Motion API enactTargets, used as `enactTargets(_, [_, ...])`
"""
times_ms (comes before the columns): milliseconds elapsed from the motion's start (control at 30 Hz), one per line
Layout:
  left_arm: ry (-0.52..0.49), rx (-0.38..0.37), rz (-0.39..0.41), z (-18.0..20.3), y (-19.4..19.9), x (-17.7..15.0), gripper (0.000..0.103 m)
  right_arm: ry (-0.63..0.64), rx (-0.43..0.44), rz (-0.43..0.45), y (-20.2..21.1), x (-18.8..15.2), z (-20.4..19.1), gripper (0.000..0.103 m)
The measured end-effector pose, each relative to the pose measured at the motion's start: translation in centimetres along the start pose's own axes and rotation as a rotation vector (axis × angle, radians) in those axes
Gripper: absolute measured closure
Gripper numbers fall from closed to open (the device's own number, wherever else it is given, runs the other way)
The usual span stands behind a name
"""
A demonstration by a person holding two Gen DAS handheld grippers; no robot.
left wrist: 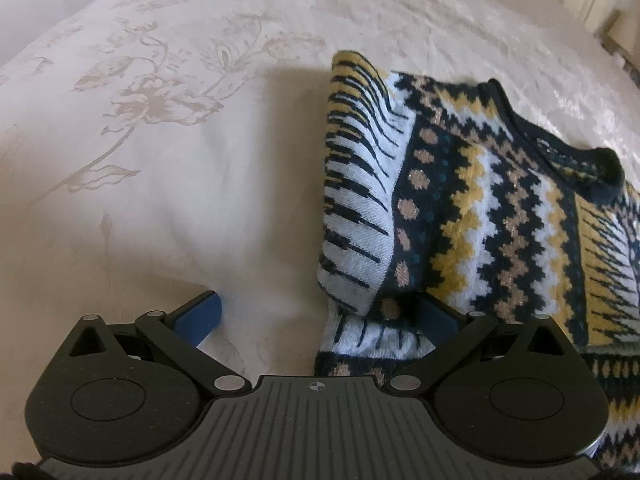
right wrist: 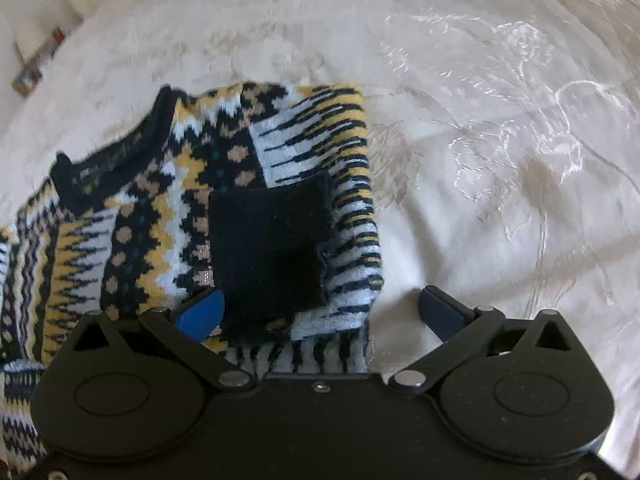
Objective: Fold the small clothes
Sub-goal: 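Open the right tool and withdraw from the folded sweater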
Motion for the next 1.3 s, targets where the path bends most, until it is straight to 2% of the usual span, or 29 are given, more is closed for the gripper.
enactTargets(67, [-0.003, -0.002, 0.025, 0.0, 0.2, -0.4, 0.0, -0.002, 0.015, 0.032, 0.3, -0.5, 0.2, 0.0])
enactTargets(133, [-0.005, -0.011, 0.039, -0.1, 0.4, -0.5, 0.0, 0.02, 0.018, 0.026, 0.5, -0.8, 0.3, 0.0])
enactTargets(367, [-0.036, -0.031, 0.008, -0.2, 0.3, 0.1, 0.0, 0.043, -0.021, -0.007, 2.1, -1.7, 0.3, 0.0])
enactTargets(500, [-0.058, -0.052, 0.0, -0.2, 0.7, 0.0, 0.0, 0.081, -0.057, -0.001, 3.7, -4.0, 0.4, 0.0])
enactTargets(600, [-0.068, -0.074, -0.006, -0.3, 1.5, -0.5, 0.002, 0.047, -0.065, 0.016, 5.3, -5.8, 0.8, 0.0])
enactTargets(767, [-0.105, -0.094, 0.002, -0.8, 3.3, -2.5, 0.002, 0.016, -0.079, 0.013, 7.5, -8.9, 1.2, 0.0])
enactTargets(967, [-0.102, -0.107, -0.016, -1.9, 5.9, -5.5, 0.002, -0.017, -0.075, -0.006, 9.4, -11.9, 1.8, 0.0])
enactTargets(1300, [-0.097, -0.075, -0.034, -1.8, 9.8, -11.6, 0.002, -0.021, 0.011, -0.034, 10.8, -16.3, 3.5, 0.0])
Point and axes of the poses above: each gripper's, at about its wrist camera, not at the fingertips, and y roughly against the way its jaws point, z to its right, x to its top, the point moved 5 cm from there along -y, roughly the way its jaws point, and after that the axes turned 6 degrees about -x, right-handed, at the moved point
